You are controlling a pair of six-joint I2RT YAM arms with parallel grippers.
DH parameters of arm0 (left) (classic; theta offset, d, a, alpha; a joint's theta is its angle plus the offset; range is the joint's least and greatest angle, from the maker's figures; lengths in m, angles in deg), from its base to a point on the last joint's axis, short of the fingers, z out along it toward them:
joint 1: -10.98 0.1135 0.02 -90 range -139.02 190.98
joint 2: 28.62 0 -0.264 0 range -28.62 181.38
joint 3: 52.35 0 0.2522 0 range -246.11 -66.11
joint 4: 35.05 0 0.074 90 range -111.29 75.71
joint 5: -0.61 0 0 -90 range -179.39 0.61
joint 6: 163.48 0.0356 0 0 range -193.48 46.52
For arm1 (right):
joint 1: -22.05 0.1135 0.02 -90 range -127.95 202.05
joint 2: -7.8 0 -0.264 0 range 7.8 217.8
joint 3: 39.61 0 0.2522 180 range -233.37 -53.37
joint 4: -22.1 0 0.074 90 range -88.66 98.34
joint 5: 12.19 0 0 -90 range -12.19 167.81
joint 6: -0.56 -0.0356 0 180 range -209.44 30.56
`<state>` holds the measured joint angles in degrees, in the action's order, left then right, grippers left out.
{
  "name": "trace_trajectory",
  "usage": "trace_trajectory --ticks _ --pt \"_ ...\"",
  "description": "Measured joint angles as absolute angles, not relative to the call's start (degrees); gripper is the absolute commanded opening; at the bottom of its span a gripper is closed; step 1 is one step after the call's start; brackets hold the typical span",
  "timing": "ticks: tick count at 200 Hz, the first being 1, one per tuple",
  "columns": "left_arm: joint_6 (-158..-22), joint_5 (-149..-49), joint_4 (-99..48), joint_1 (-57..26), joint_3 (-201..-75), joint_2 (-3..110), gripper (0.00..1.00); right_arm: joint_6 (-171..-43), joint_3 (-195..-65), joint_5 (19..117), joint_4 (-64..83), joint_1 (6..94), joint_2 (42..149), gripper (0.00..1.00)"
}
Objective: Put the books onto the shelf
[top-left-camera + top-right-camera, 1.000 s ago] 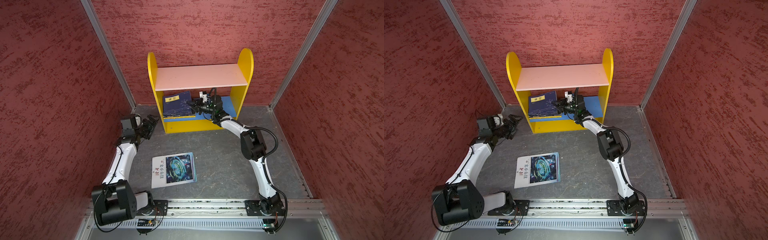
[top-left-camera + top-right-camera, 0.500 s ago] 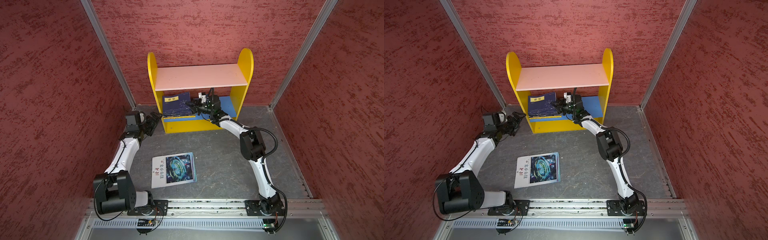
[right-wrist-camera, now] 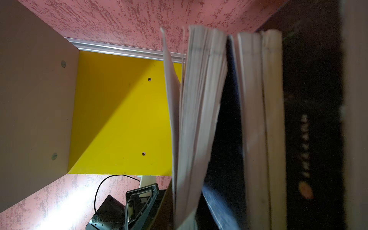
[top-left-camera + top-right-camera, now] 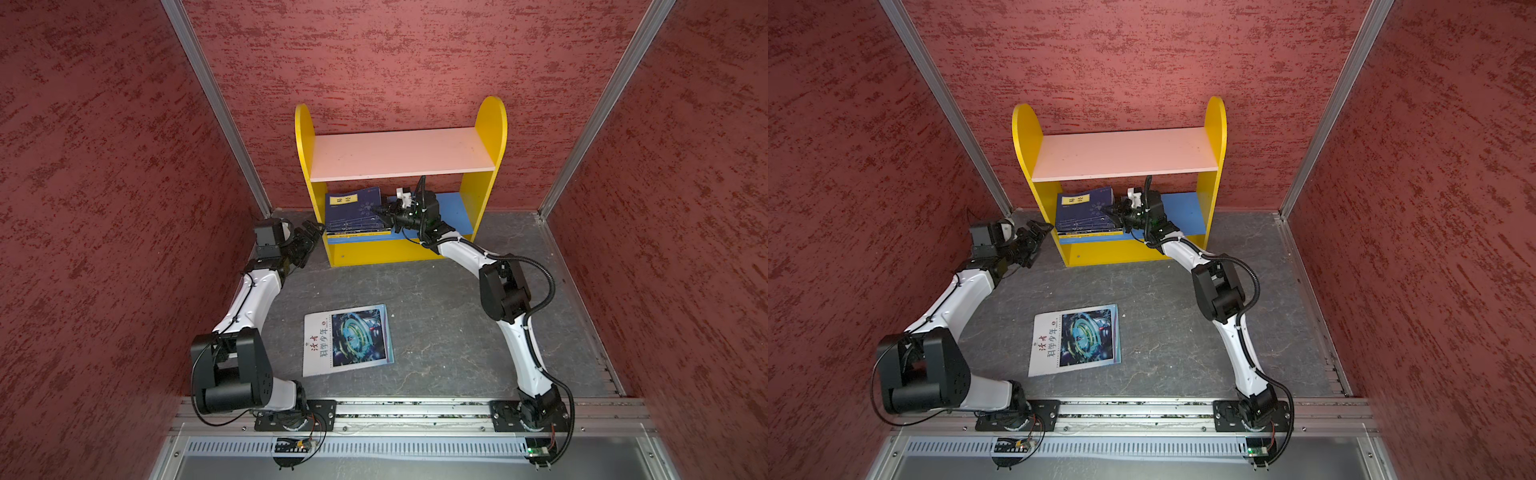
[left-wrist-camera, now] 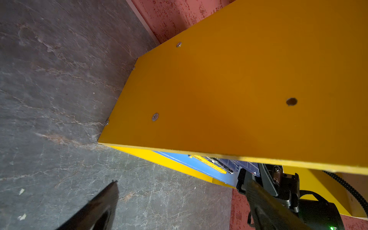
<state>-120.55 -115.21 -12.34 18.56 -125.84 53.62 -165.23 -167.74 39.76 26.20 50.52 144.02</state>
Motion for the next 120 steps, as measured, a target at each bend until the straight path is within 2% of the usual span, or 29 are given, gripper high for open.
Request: trace_trajectory --ticks 120 --pt "-120.68 -105.64 -12.67 12.07 -132.68 62.23 0.99 -159.46 -168.24 40.14 19.97 50.67 144.0 0.17"
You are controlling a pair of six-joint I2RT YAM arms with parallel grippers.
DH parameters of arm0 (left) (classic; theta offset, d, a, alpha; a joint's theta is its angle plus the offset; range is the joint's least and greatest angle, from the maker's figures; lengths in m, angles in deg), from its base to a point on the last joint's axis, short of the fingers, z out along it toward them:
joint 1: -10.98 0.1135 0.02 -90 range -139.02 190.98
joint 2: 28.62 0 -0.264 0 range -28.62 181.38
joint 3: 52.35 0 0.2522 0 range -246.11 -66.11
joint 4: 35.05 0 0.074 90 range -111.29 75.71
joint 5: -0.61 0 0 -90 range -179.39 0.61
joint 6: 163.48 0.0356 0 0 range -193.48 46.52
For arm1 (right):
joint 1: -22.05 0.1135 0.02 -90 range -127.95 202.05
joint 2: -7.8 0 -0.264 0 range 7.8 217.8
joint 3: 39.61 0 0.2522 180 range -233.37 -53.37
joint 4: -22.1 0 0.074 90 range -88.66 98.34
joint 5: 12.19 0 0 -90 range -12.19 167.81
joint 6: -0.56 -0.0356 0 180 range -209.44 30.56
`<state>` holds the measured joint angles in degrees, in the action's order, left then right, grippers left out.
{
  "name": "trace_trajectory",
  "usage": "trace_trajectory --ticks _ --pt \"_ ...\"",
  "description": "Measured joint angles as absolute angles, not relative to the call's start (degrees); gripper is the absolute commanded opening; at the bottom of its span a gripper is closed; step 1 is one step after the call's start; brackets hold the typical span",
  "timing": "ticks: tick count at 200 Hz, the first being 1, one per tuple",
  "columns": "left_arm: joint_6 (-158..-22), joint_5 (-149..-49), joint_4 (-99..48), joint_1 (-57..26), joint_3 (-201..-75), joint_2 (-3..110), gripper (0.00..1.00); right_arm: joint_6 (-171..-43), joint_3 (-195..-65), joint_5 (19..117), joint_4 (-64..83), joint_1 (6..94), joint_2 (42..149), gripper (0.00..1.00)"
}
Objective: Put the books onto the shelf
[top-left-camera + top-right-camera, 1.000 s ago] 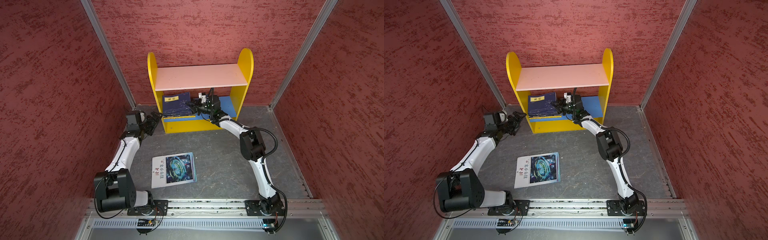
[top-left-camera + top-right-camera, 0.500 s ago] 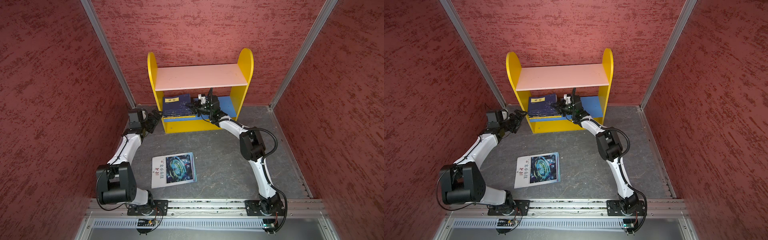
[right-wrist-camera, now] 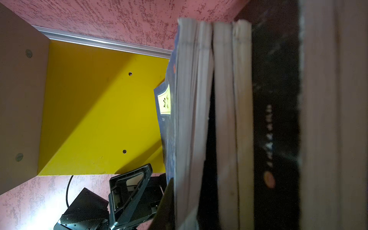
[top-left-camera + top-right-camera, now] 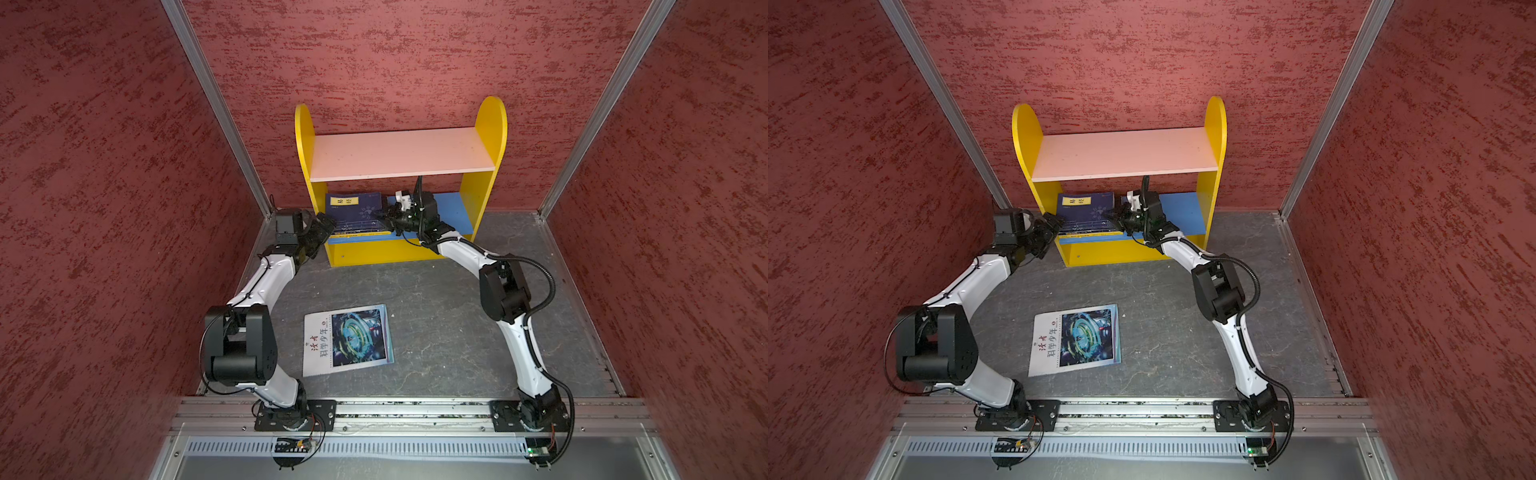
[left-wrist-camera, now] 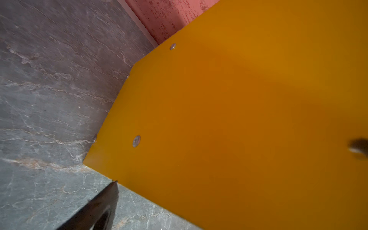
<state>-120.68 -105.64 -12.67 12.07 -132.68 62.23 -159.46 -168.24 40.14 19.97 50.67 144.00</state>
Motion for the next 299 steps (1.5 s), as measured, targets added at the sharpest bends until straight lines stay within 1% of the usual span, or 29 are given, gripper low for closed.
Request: trace_trajectory --ticks 32,55,70,85,96,111,150,171,228,299 --pt "-121.03 -102.16 -11.73 10.67 -132.81 63.76 0.99 -158.54 -168.65 40.11 18.95 50.69 144.0 0.18" --pt "-121.21 -99.41 -10.66 9.77 -134.05 64.06 0.99 -157.69 -169.37 40.14 17.55 50.74 144.0 0.24" --pt "-121.25 -98.12 -10.09 9.49 -134.27 64.06 0.99 -156.95 -170.23 40.18 16.43 50.74 144.0 0.25" --pt "-121.27 -97.59 -9.94 9.4 -134.27 64.06 0.99 -156.01 -170.77 40.62 15.3 50.72 143.98 0.3" --pt "-121.32 -97.29 -9.91 9.36 -134.27 64.06 0.99 -154.98 -171.21 41.08 14.2 50.65 143.85 0.31" --pt "-121.43 -97.07 -9.85 9.31 -134.27 64.06 0.99 -153.27 -171.45 42.1 12.28 50.47 143.33 0.36" --pt "-121.67 -97.05 -9.85 9.31 -134.27 64.06 0.99 -149.93 -170.66 43.96 9.02 49.67 141.36 0.4" --pt "-121.8 -97.13 -9.78 9.31 -134.27 64.06 0.99 -148.2 -169.31 45.54 7.8 48.59 139.92 0.4" --pt "-122.34 -97.79 -9.78 9.38 -134.27 64.11 0.99 -145.54 -168.26 47.04 5.85 46.76 139.15 0.3" --pt "-122.74 -98.55 -10.07 9.49 -134.27 64.17 0.99 -143.77 -169.24 46.96 5.07 48.4 139.37 0.29"
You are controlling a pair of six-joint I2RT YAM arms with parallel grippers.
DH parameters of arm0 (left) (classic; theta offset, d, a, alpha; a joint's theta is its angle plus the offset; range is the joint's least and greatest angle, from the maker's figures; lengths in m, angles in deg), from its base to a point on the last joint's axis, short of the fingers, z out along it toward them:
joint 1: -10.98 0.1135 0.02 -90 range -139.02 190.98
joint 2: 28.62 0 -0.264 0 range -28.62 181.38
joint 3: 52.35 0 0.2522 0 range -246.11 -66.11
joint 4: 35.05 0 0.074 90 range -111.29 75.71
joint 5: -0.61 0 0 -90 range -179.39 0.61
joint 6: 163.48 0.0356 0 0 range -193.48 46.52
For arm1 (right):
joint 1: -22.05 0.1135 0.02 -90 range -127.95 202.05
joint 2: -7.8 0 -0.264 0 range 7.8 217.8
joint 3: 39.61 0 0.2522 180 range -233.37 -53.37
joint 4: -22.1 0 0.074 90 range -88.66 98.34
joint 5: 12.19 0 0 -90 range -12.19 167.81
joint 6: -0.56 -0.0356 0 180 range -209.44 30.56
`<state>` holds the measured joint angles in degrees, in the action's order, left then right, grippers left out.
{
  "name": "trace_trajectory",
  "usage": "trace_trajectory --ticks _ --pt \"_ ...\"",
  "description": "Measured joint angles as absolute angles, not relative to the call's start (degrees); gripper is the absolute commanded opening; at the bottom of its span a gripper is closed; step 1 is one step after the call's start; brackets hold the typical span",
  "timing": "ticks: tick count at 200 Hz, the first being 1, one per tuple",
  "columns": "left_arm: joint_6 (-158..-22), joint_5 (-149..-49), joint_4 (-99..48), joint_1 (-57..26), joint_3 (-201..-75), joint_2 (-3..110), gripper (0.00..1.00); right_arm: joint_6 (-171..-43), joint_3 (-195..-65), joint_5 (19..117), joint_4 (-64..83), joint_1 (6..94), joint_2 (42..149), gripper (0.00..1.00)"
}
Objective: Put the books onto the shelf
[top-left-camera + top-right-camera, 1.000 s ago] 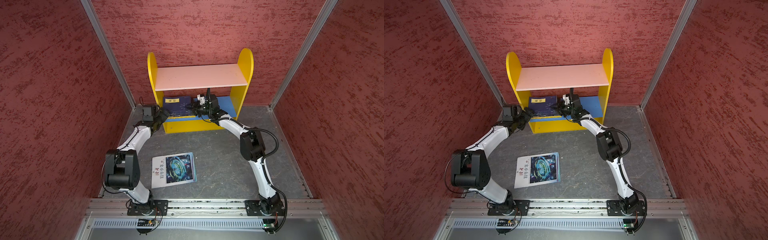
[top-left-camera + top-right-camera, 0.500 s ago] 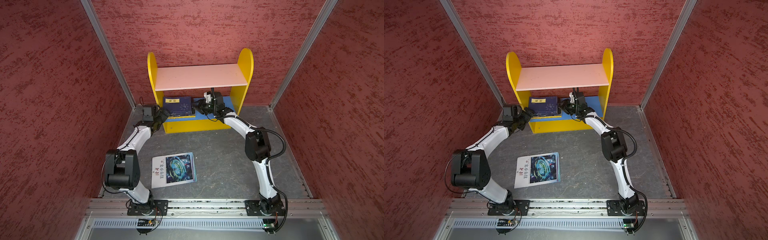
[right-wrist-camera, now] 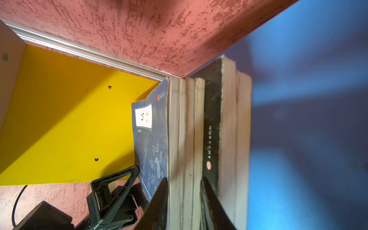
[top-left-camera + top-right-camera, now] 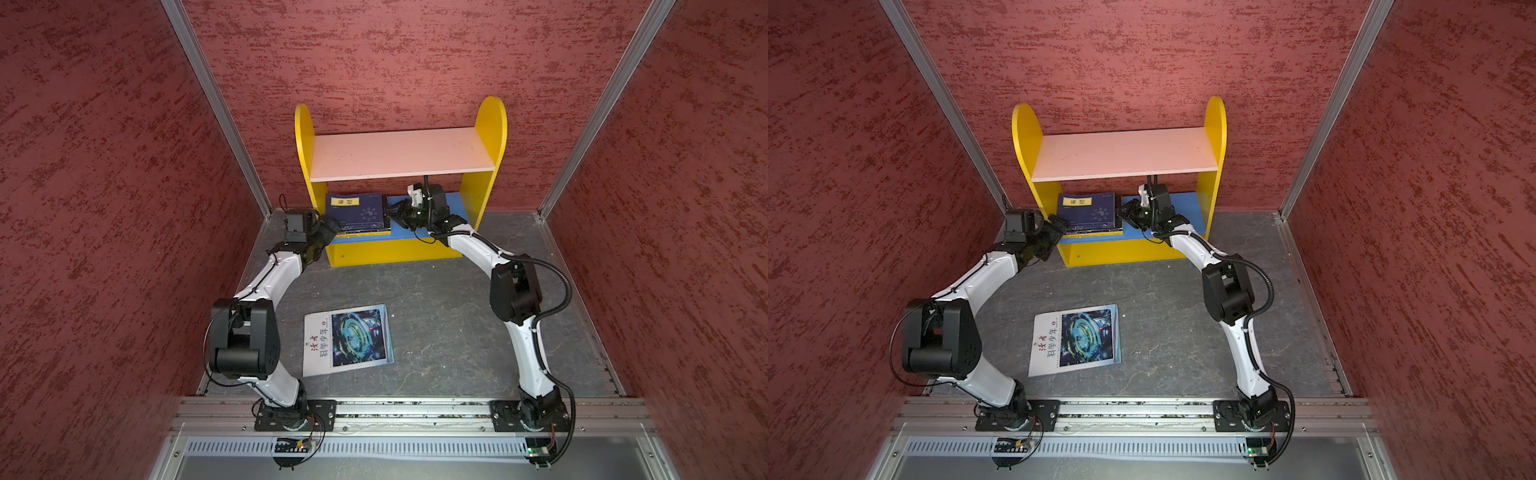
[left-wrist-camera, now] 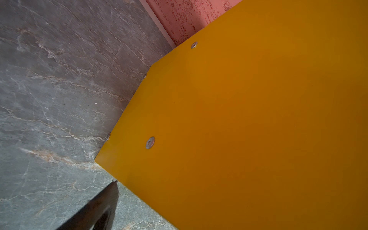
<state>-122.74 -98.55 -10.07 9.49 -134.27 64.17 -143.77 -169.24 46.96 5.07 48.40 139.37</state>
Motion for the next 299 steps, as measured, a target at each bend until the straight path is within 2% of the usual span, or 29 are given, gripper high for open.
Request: trace_trajectory --ticks 119,207,256,299 --pt "-122.04 -104.83 -19.42 11.24 -130.32 62.36 0.99 -142.87 -173.11 46.8 3.8 49.29 141.8 0.27" --pt "-118.89 -108.98 -25.61 12.26 -127.37 53.68 0.99 -136.88 -172.78 47.55 -0.81 49.29 140.24 0.3" --pt "-116.53 -116.3 -23.23 11.04 -121.94 45.53 0.99 -134.98 -160.7 47.15 0.39 49.29 131.37 0.33" --pt "-114.93 -115.84 -14.68 11.85 -110.58 34.56 0.99 -134.78 -145.59 47.22 5.51 49.34 122.74 0.34"
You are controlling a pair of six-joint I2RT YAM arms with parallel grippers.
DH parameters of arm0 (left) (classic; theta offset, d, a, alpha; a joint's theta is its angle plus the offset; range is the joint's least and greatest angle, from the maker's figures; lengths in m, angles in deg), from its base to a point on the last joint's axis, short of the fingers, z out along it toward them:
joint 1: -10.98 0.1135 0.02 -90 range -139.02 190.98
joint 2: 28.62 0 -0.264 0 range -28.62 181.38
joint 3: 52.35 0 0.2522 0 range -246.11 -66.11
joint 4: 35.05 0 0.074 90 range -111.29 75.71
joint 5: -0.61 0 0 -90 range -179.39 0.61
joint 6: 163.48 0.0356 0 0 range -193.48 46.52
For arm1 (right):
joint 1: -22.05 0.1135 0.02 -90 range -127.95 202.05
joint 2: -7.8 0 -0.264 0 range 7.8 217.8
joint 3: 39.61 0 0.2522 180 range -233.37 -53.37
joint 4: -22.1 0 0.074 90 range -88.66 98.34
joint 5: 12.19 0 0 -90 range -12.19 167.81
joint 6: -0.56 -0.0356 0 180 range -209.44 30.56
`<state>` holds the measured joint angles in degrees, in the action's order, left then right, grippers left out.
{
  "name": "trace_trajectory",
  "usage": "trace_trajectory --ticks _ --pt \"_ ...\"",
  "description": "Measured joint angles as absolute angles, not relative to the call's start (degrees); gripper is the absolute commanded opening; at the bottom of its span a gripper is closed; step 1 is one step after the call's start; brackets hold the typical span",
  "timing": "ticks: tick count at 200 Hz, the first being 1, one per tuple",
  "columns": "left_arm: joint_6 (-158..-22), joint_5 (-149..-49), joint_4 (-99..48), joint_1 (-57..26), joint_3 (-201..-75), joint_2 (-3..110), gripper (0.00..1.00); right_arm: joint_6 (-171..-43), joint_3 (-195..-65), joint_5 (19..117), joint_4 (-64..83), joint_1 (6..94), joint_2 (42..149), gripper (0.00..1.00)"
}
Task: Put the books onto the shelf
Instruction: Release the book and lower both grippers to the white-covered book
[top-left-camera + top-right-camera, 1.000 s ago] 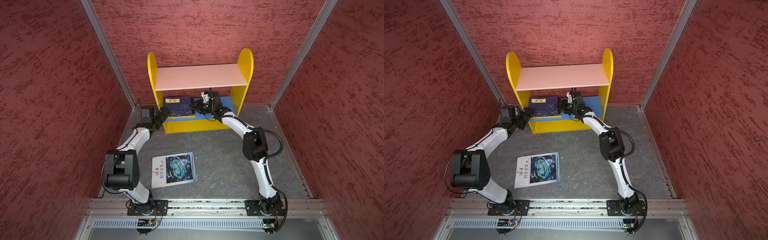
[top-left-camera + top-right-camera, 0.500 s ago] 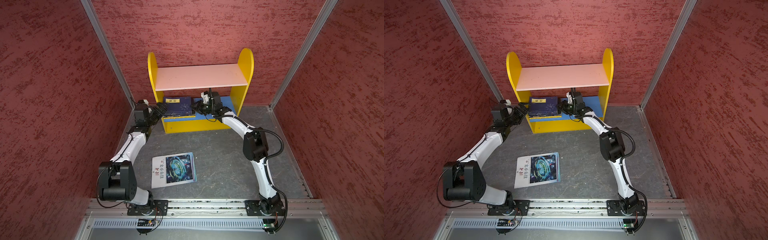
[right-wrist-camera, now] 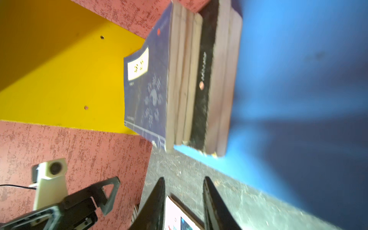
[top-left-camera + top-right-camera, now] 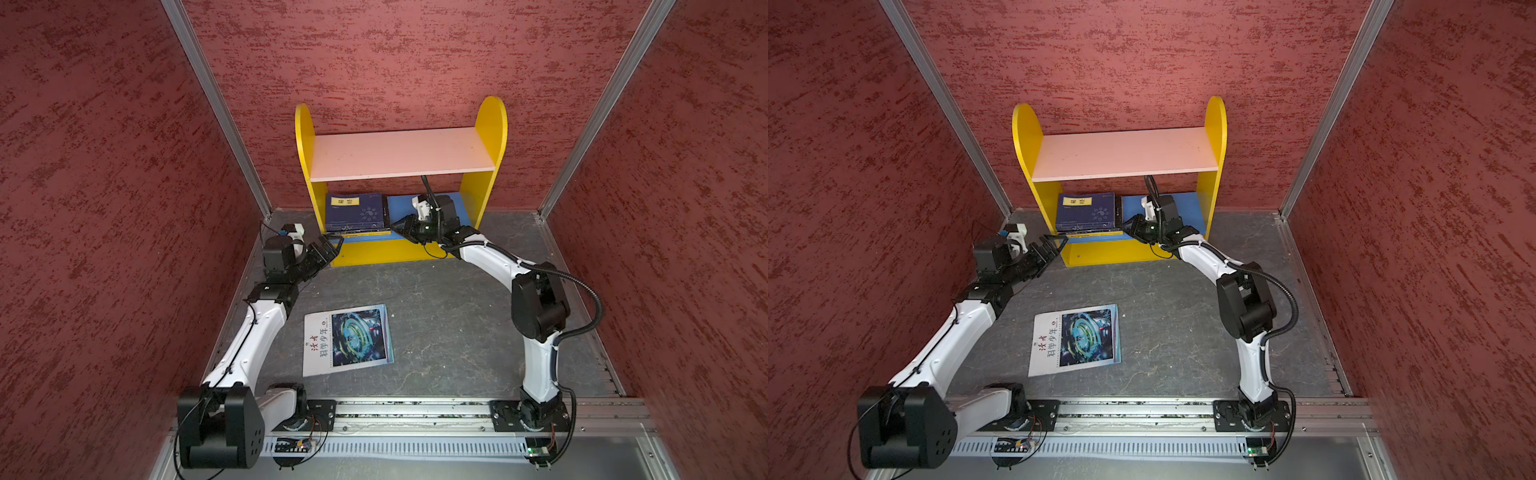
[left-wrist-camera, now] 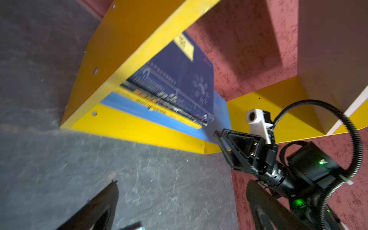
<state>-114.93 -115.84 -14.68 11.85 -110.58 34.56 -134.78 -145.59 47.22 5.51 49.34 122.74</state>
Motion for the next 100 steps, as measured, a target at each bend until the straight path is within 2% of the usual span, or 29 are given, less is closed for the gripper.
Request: trace_trajectory --ticks 46,100 --pt "-113.49 -111.73 -2.22 14.25 -101.81 24.44 0.99 -132.73 -140.39 47.33 6.86 49.95 117.91 0.34" --pt "-114.26 -106.23 7.2 16.13 -93.16 22.69 0.99 -125.65 -137.51 48.57 0.3 54.47 115.89 0.38"
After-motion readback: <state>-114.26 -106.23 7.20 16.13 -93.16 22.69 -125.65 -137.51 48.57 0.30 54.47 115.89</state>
